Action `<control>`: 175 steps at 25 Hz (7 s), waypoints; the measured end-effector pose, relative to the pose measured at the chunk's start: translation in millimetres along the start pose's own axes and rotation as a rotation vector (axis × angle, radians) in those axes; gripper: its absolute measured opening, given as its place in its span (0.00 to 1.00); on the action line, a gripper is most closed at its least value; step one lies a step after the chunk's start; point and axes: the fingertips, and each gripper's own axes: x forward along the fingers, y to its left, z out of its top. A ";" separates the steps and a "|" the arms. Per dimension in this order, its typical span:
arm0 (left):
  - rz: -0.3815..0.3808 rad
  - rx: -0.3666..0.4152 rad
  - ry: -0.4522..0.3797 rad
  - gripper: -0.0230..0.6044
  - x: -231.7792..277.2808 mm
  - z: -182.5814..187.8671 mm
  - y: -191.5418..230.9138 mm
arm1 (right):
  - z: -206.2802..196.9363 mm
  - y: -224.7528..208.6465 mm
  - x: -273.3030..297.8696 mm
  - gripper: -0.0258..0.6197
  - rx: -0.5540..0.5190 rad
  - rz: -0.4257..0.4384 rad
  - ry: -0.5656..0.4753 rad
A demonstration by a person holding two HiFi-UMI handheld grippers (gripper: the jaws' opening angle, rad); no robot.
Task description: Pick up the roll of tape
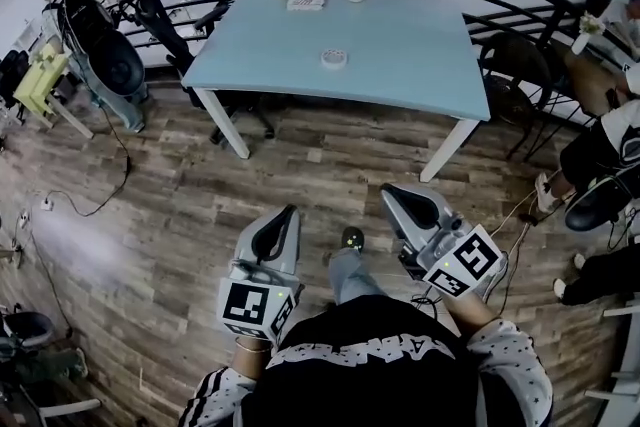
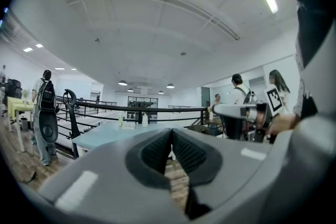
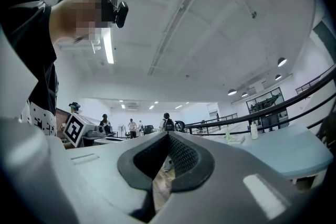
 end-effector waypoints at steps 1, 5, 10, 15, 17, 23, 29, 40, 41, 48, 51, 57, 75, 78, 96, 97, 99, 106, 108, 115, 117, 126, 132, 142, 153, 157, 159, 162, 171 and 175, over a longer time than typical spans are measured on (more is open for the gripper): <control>-0.006 0.007 0.000 0.04 7.6 1.0 2.7 | 1.5 -8.7 4.4 0.03 -0.001 -0.010 -0.005; -0.028 0.001 0.015 0.04 42.7 1.2 16.2 | 2.0 -38.1 20.5 0.03 -0.012 -0.033 -0.005; -0.080 -0.006 0.042 0.04 86.0 -3.3 20.7 | -3.8 -75.8 30.8 0.03 -0.006 -0.076 0.006; -0.121 -0.010 0.040 0.04 125.7 -4.3 29.4 | -7.1 -109.4 39.9 0.03 -0.009 -0.124 0.023; -0.137 -0.015 0.050 0.04 138.9 -6.6 32.8 | -9.1 -121.4 44.7 0.03 -0.007 -0.141 0.031; -0.171 -0.036 0.109 0.04 173.7 -13.1 39.8 | -13.6 -147.6 60.3 0.03 -0.004 -0.162 0.047; -0.193 -0.038 0.042 0.04 219.5 5.8 51.4 | -4.2 -187.6 79.7 0.03 -0.027 -0.176 0.060; -0.270 -0.051 0.041 0.04 346.0 11.8 54.6 | -2.4 -294.5 102.1 0.03 -0.041 -0.249 0.089; -0.278 -0.055 0.054 0.04 357.9 9.4 53.8 | -5.5 -305.8 103.0 0.03 -0.025 -0.261 0.093; -0.281 -0.037 0.079 0.04 424.3 -5.2 53.6 | -23.1 -371.6 110.7 0.03 0.013 -0.281 0.087; -0.259 -0.015 0.083 0.04 439.4 2.2 60.8 | -20.3 -390.4 118.4 0.03 0.019 -0.266 0.064; -0.224 0.041 0.060 0.04 448.8 17.6 70.5 | -14.9 -409.2 127.6 0.03 0.013 -0.248 0.034; -0.161 0.034 0.054 0.04 489.7 22.1 199.5 | -49.2 -431.9 250.8 0.05 0.001 -0.206 0.127; -0.159 0.036 0.064 0.04 504.1 20.9 228.9 | -57.8 -439.7 282.9 0.05 0.010 -0.206 0.137; -0.267 0.041 0.080 0.04 600.9 10.8 344.7 | -127.3 -496.5 405.9 0.11 0.000 -0.289 0.279; -0.279 0.041 0.083 0.04 606.2 8.5 348.8 | -132.0 -498.7 410.6 0.11 -0.001 -0.294 0.292; -0.308 0.044 0.091 0.04 616.8 3.9 356.3 | -142.2 -503.3 419.7 0.11 0.006 -0.304 0.319; -0.389 0.035 0.100 0.04 643.0 -4.6 374.7 | -175.2 -515.8 444.6 0.13 0.016 -0.338 0.399; -0.407 0.030 0.103 0.04 648.9 -6.9 379.4 | -183.7 -518.2 450.0 0.14 0.011 -0.349 0.422; -0.451 0.016 0.098 0.04 666.1 -10.7 396.4 | -226.2 -519.5 462.4 0.20 0.000 -0.354 0.560; -0.458 0.012 0.116 0.04 668.0 -15.0 402.5 | -239.0 -519.3 467.3 0.22 0.003 -0.344 0.601; -0.460 -0.012 0.141 0.04 678.7 -29.6 423.4 | -282.9 -526.4 469.2 0.26 -0.025 -0.340 0.763; -0.441 -0.020 0.157 0.04 673.1 -36.7 431.5 | -310.0 -525.9 462.3 0.28 -0.033 -0.311 0.863; -0.381 -0.042 0.151 0.04 665.5 -40.1 449.6 | -344.7 -522.9 465.6 0.28 -0.124 -0.208 1.004; -0.328 -0.041 0.169 0.04 649.8 -37.6 466.0 | -360.1 -523.2 468.6 0.18 -0.178 -0.150 1.087; -0.306 -0.049 0.169 0.04 644.3 -39.9 473.0 | -362.7 -522.3 468.4 0.18 -0.165 -0.145 1.084; -0.304 -0.051 0.168 0.04 641.8 -39.9 473.5 | -362.4 -522.1 468.4 0.14 -0.162 -0.143 1.084; -0.301 -0.051 0.168 0.04 638.2 -37.9 473.3 | -361.4 -519.6 468.1 0.12 -0.161 -0.142 1.084; -0.302 -0.031 0.133 0.04 639.8 -32.0 470.2 | -338.9 -529.3 468.5 0.12 -0.077 -0.246 0.987; -0.337 -0.027 0.157 0.04 639.9 -33.6 456.3 | -316.2 -535.2 465.5 0.12 -0.031 -0.314 0.896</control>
